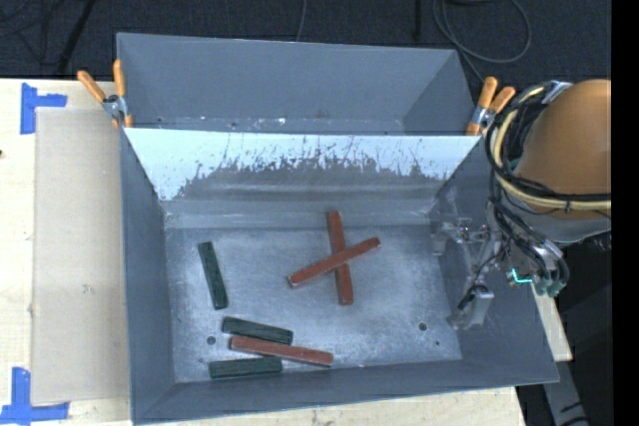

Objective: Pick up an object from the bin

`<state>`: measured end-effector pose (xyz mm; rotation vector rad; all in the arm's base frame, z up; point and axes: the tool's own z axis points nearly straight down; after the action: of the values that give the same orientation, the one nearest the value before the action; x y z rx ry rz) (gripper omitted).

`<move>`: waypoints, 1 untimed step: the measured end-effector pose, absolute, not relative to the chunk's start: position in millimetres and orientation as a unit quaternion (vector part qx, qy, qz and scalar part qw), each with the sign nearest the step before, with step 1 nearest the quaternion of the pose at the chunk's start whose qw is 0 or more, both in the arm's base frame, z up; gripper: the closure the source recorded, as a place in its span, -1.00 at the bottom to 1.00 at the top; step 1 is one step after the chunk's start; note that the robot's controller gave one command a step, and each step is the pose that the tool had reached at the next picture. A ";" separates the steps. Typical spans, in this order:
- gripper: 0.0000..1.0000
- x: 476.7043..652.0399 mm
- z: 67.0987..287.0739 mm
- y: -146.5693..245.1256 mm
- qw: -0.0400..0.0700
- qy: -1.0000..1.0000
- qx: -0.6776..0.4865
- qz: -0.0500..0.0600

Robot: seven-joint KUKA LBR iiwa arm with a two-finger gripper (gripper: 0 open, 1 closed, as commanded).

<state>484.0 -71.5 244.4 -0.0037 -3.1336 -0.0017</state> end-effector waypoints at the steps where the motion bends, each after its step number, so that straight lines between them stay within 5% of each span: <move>1: -1.00 514.6 144.2 -20.1 0.004 -1.000 0.005 0.000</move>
Offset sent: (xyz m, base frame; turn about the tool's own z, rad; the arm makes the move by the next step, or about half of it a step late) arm 0.0314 0.0493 -0.0950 -0.0095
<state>514.6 -20.1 144.2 0.0165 -3.1327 -0.0011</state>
